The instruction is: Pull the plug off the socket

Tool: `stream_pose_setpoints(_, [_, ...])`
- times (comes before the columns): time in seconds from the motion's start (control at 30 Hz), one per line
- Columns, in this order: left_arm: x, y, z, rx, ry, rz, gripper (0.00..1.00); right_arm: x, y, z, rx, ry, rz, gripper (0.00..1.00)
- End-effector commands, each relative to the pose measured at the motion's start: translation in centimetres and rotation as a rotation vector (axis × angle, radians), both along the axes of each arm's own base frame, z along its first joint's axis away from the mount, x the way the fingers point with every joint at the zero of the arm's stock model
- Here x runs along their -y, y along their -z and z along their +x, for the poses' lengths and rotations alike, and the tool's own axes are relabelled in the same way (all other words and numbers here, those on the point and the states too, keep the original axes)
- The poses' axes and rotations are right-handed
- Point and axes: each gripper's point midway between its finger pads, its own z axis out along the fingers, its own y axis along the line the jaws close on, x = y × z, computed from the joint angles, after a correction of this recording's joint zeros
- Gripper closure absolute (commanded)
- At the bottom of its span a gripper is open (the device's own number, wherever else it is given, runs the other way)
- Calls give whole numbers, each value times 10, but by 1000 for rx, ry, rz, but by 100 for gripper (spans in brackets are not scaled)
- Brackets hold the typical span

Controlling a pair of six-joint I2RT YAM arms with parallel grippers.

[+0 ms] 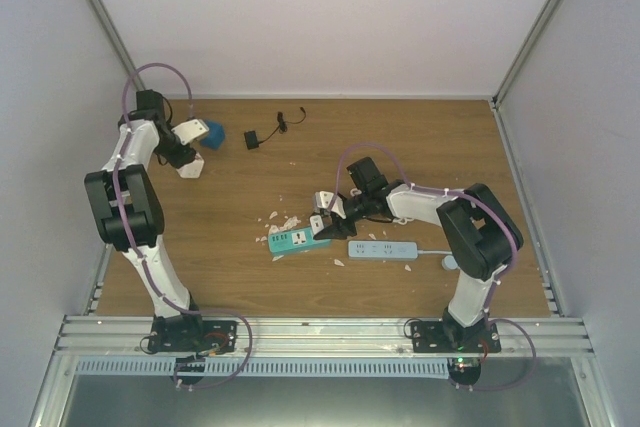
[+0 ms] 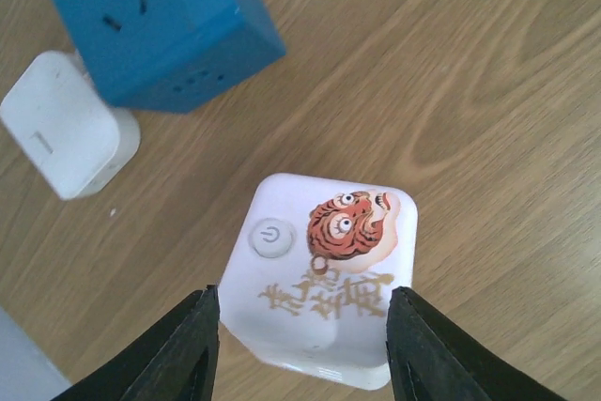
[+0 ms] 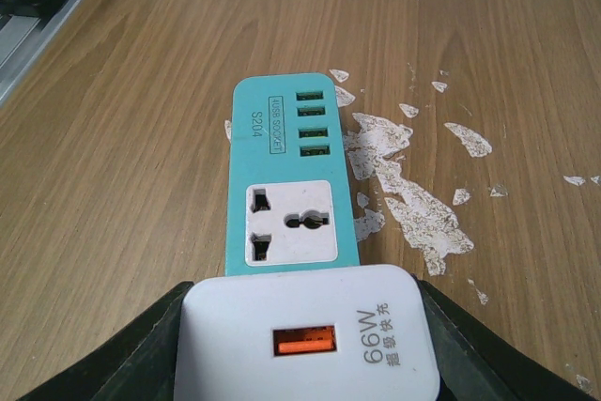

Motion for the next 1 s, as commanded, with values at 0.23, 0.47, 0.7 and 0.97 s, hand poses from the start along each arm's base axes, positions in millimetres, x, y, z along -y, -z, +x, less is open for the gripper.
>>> stream_pose_setpoints(0.23, [34, -36, 5, 96, 55, -135, 53, 5, 27, -13, -83, 6, -82, 79])
stream_pose_setpoints(0.47, [3, -47, 5, 130, -21, -100, 55, 5, 26, -13, -81, 4, -79, 79])
stream_pose_setpoints(0.7, [26, -48, -11, 132, 49, -178, 51, 5, 25, -13, -79, 3, -78, 79])
stream_pose_setpoints(0.97, [121, -66, -51, 163, 269, -333, 28, 5, 22, -14, -77, 3, -66, 60])
